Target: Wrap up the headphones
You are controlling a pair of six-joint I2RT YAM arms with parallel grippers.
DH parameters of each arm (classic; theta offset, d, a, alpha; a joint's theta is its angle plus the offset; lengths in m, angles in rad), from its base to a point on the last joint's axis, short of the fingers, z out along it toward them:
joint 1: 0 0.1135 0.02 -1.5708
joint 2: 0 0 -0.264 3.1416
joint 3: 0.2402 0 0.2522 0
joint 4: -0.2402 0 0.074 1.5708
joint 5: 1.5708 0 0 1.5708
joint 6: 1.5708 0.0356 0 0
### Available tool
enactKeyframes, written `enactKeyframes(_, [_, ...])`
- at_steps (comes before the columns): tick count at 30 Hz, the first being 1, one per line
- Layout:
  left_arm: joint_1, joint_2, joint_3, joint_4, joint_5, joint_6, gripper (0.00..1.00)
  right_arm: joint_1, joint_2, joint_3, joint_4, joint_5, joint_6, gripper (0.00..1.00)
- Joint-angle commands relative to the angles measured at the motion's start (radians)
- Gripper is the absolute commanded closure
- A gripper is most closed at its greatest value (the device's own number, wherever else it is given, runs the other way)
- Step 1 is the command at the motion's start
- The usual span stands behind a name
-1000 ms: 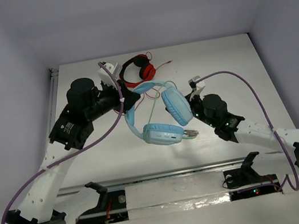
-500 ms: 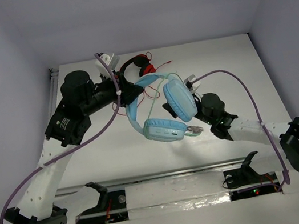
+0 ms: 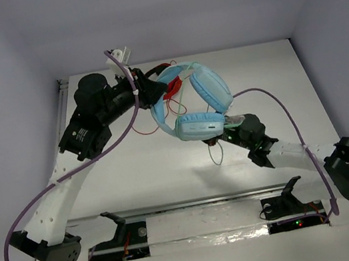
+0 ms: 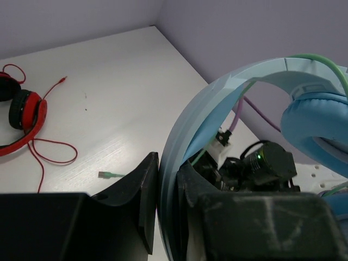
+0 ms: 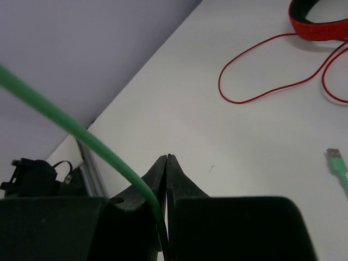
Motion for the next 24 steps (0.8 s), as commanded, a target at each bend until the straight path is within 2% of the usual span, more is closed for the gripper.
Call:
enactKeyframes(1, [0.004,-0.006,0.039,0.210,-0.094,-0.108,1.00,0.004,-0.040,-0.030,0.114,-0.107,0.093,0.92])
enactKeyframes(7, [0.004,0.028,0.009,0.312,-0.220,-0.143,1.00,0.038,-0.075,-0.065,0.142,-0.184,0.164,0.87])
enactKeyframes(18, [0.004,0.106,0.063,0.276,-0.358,-0.102,1.00,0.124,-0.141,-0.143,0.246,-0.297,0.231,0.83])
enactKeyframes(24, [0.004,0.111,0.032,0.302,-0.494,-0.086,1.00,0.224,-0.121,-0.189,0.369,-0.250,0.340,0.84])
